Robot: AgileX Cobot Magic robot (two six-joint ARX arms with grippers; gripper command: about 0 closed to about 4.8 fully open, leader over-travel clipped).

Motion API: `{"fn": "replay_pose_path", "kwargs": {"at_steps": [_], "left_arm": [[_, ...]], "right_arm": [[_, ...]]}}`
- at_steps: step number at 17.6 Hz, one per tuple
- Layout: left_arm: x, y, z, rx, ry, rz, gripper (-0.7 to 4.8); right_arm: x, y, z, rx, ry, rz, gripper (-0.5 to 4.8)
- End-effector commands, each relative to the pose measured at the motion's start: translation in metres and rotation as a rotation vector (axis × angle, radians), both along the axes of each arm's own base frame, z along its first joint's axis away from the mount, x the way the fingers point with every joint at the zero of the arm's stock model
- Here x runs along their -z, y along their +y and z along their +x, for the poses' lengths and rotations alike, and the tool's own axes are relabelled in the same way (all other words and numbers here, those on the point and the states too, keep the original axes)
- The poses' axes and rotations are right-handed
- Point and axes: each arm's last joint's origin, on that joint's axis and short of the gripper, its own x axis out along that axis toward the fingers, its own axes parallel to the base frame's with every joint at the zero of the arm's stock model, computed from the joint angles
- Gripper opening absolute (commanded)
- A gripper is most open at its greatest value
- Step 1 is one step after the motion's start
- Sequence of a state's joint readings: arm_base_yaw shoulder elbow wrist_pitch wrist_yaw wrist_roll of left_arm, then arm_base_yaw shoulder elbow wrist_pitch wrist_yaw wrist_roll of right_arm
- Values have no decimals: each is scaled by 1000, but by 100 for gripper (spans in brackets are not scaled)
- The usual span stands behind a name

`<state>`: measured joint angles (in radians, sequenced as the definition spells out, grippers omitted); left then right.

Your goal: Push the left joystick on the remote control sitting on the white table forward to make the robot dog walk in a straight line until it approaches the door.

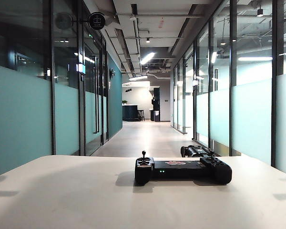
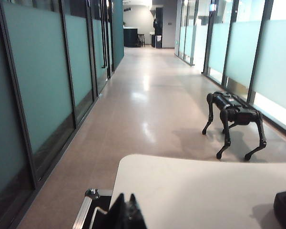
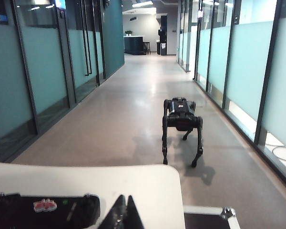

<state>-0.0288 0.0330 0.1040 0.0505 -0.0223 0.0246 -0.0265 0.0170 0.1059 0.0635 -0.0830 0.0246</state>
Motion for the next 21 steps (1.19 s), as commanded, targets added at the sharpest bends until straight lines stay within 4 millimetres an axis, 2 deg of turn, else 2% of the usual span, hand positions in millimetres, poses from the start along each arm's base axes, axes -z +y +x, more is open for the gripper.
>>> {"fn": "replay_pose_path", "kwargs": {"at_steps": [1,5,9,11,14,17,21], "left_arm": [[-14,-1,5,28,8,-3,-5],[-33,-3,28,93,8,5,-5],[-43,-6,64,120,113,-3,-5],[-41,-11,82,147,147,-18,-5],[-34,-29,104,233,141,-21,-5],[-21,-48,116,311,169,-15,-5],[-7,-61,130,384,265,-52,-5]], "right_arm": [[-13,0,0,-3,-22,-4,-1],[-26,0,9,-9,-11,-4,-1],[-25,1,25,-38,27,-7,-1],[-24,4,34,-57,41,-7,-1],[-19,9,47,-94,67,-7,-1],[-15,14,56,-127,83,-8,-2],[-7,19,67,-153,133,-10,-2]]}}
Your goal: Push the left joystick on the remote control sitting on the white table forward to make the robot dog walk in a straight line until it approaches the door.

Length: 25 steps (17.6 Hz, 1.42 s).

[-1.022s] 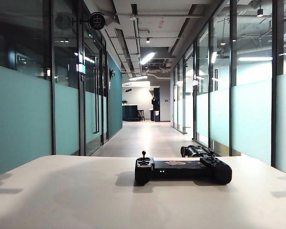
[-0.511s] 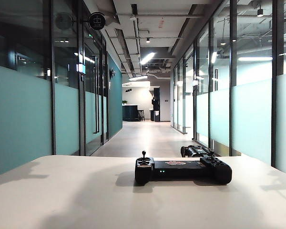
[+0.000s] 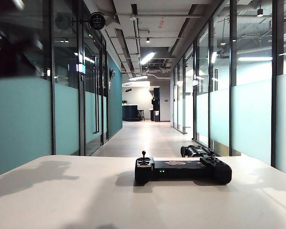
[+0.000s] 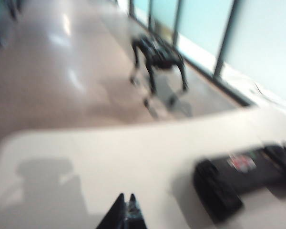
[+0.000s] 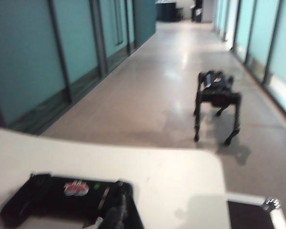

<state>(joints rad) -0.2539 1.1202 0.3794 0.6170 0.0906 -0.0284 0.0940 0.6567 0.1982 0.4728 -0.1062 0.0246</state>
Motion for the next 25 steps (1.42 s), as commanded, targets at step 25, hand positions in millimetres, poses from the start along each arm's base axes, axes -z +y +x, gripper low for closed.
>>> {"fn": "replay_pose_path", "kwargs": {"at_steps": [25], "left_arm": [[29,-50,116,308,237,-36,-5]], "right_arm": [[78,32,106,-109,272,-36,-1]]}}
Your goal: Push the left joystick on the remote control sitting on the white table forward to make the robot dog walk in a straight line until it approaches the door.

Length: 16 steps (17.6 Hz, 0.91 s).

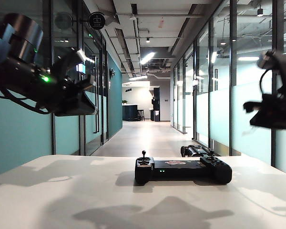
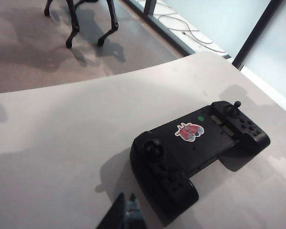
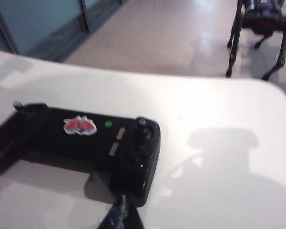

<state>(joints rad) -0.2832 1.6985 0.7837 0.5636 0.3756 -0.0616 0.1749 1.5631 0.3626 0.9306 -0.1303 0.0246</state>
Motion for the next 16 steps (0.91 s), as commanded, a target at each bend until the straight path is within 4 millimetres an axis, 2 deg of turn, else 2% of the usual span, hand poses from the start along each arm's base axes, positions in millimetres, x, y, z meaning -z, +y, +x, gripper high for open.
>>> {"fn": "replay_pose_path", "kwargs": {"at_steps": [1,6,7,9,10,14,16], "left_arm": [[-3,-5,12,11,-4,-3,-5],[4,-17,34,25,9,1,-5],[7,-19,36,29,15,2,-5],[12,-20,37,32,27,5,-5],[15,-21,38,32,36,8,-5],[13,-23,39,38,24,4,-5],[13,-23,39,40,25,4,-5]], "right_arm": [[5,3,13,-8,3,-2,-1],[23,9,38,-41,65,-2,9],[26,12,42,-56,74,-1,71],[34,17,50,-70,93,-3,235],[40,20,55,-76,109,-6,285],[52,25,65,-82,148,-10,328],[56,26,71,-65,163,-16,386]]}}
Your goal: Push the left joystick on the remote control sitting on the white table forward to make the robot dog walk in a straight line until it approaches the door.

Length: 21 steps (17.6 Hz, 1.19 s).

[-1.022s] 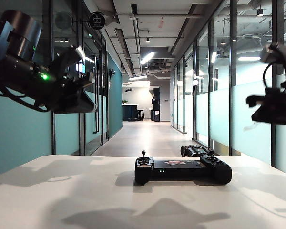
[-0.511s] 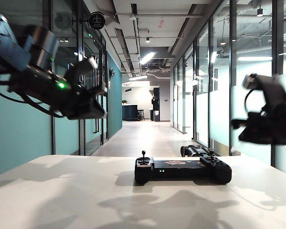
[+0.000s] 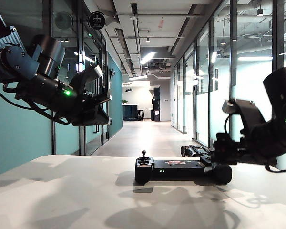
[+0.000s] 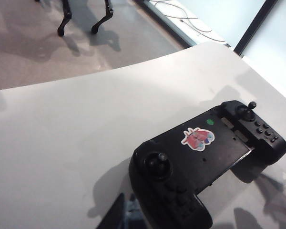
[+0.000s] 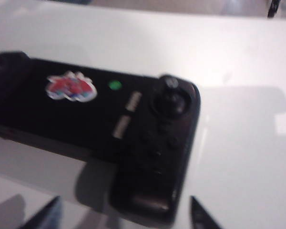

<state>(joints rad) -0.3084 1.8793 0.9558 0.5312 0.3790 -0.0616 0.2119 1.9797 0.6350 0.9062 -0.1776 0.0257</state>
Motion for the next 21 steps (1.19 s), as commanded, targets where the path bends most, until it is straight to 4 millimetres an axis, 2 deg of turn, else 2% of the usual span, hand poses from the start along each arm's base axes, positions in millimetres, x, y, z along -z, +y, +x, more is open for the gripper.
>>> {"fn": "replay_pose_path", "kwargs": {"at_steps": [1,7,12,17,18,21], "left_arm": [[-3,-3,0,15,-15,-7,-5],[-3,-4,0,27,-12,-15,-5],[-4,-4,-1,32,-11,-16,-5],[-4,-4,-1,32,-11,-17,-5],[-3,-4,-1,32,-11,-17,-5],[-3,-4,-1,34,-10,-17,-5]], "right_arm": [[1,1,6,25,-8,-6,392],[6,4,24,22,61,-16,390],[17,7,38,17,99,-21,386],[25,8,41,17,121,-27,384],[27,8,40,14,126,-34,358],[27,8,41,11,109,-45,355]]}}
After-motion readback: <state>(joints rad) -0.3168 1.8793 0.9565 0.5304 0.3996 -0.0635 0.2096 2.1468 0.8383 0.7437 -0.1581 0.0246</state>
